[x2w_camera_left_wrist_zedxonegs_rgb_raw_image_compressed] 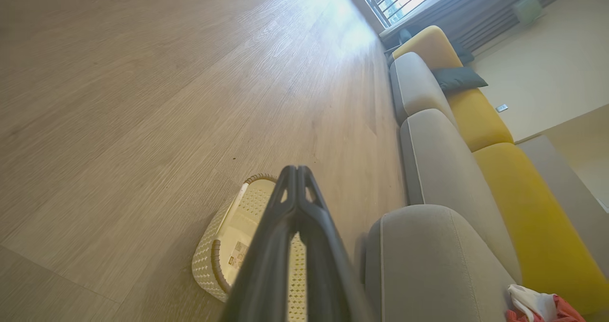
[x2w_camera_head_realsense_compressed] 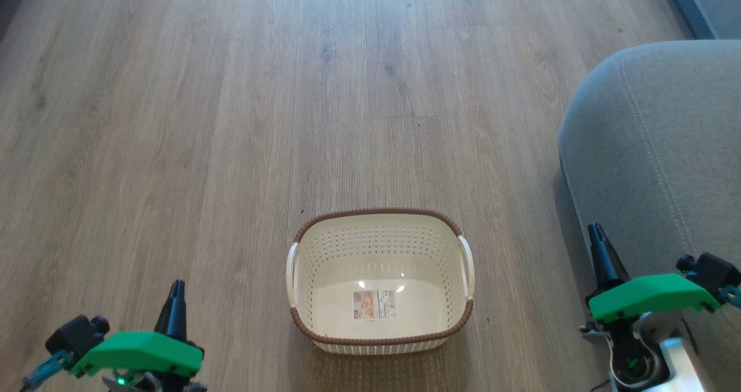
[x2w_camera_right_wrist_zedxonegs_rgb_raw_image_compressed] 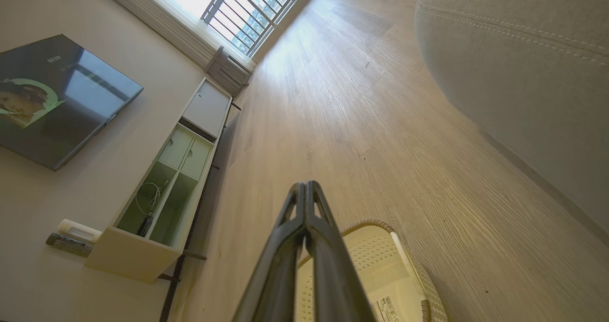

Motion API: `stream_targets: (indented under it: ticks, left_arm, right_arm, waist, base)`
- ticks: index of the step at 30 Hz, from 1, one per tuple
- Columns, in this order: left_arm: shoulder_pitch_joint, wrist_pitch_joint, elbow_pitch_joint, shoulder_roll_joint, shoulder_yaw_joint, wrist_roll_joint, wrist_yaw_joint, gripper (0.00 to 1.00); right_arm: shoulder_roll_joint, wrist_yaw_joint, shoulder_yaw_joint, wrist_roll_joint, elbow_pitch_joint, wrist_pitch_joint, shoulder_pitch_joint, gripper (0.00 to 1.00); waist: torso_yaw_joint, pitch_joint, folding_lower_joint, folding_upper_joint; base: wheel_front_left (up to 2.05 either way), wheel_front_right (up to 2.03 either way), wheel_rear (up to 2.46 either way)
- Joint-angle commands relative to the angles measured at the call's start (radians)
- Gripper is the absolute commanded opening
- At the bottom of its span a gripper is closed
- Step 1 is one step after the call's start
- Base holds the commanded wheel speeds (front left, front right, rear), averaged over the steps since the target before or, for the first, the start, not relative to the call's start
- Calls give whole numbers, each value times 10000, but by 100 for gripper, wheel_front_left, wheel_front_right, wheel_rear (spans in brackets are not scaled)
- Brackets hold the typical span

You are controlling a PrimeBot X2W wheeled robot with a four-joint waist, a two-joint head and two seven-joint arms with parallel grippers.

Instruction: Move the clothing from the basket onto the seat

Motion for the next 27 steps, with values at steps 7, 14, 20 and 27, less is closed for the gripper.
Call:
stream_targets:
  ticks: [7,14,20,27]
  left_arm:
    - [-625,254,-429,50,275,-1027,-115,0]
    - [-676,454,-500,50,320,-1832,-180,0]
    - [-721,627,-562,50,358,-2525,-235,0]
    - [-773,828,-633,51,404,-3334,-300,0]
  right_arm:
    - [1,0,-69,991,-547,254,-138,0]
    - [28,0,-159,1776,-683,456,-101,0]
    - [51,0,-236,2452,-799,631,-69,0]
    - [79,-1,-326,3241,-936,834,-32,0]
  waist:
    - [-6,1,0,0]
    - [-11,2,0,0]
    - [-16,3,0,0]
    - [-22,4,0,0]
  base:
    - [0,0,0]
    - [0,0,0]
    - [0,0,0]
    - [0,0,0]
